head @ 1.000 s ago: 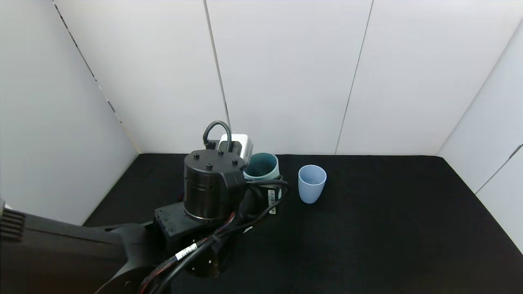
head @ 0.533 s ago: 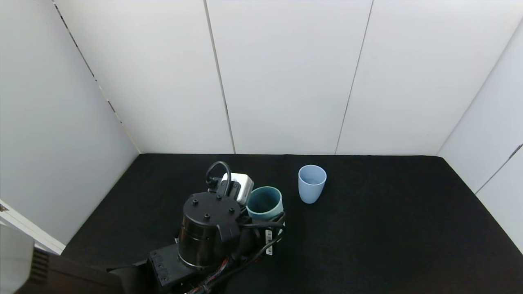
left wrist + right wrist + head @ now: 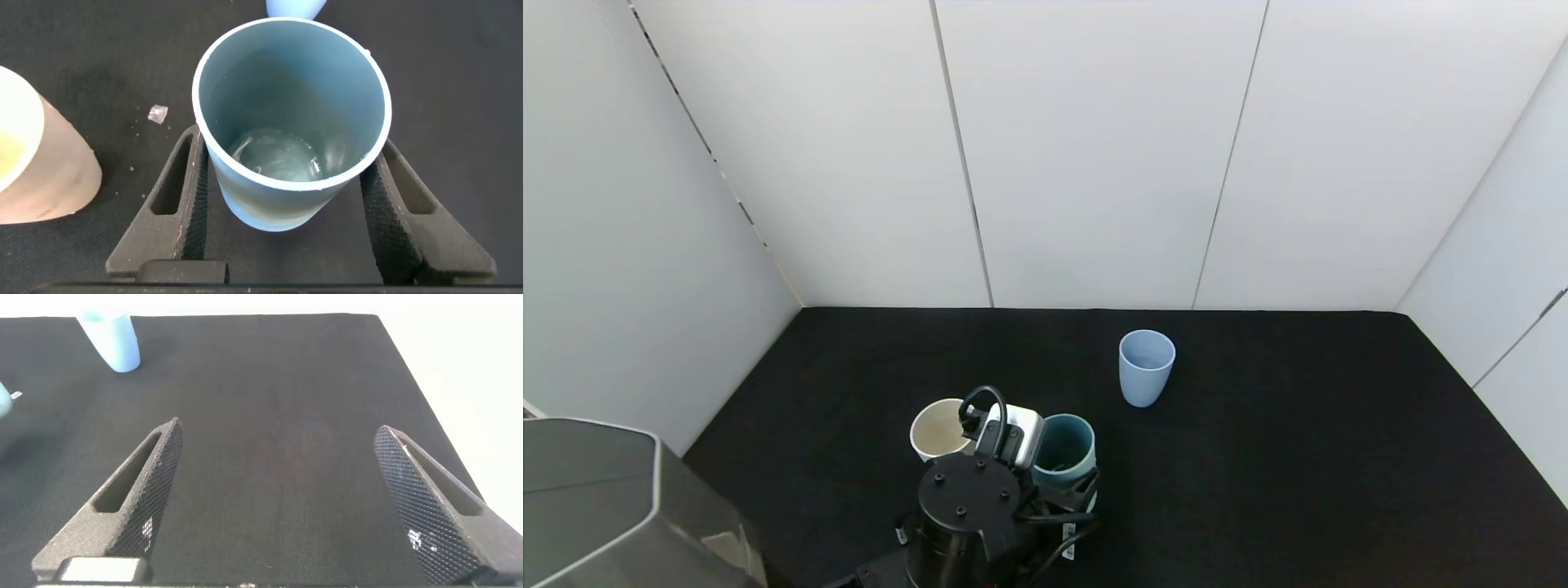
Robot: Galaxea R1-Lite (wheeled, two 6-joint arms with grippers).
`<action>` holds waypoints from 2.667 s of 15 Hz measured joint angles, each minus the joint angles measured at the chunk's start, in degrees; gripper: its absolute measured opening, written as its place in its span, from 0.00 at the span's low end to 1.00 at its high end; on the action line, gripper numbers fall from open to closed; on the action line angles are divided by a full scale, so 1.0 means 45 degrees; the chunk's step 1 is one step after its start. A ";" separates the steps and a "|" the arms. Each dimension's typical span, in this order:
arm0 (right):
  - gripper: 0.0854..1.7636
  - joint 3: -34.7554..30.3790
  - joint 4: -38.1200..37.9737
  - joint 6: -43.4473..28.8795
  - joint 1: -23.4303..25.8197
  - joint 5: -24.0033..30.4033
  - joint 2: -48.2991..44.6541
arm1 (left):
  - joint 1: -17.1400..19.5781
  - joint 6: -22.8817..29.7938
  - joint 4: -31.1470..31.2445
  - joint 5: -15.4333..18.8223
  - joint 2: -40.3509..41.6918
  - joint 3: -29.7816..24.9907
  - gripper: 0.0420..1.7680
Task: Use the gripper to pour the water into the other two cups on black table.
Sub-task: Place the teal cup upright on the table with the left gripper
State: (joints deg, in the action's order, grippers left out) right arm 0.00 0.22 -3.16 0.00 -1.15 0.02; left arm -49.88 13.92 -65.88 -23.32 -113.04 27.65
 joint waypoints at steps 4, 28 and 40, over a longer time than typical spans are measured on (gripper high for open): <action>0.97 0.0000 0.0005 0.0000 0.0000 0.0000 0.0000 | 0.0011 -0.0864 -0.1317 -0.0200 -0.0832 -0.0070 0.62; 0.97 0.0000 0.0005 0.0000 0.0000 0.0005 0.0000 | -0.0081 -0.1950 -0.3392 -0.0268 -0.3124 0.0263 0.62; 0.97 0.0000 0.0005 0.0000 0.0000 -0.0003 0.0000 | -0.0087 -0.1994 -0.3440 -0.0127 -0.3048 0.0016 0.86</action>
State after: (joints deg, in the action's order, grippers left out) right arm 0.00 0.24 -3.16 0.00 -1.16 0.02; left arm -50.27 4.95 -81.36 -23.89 -126.76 27.72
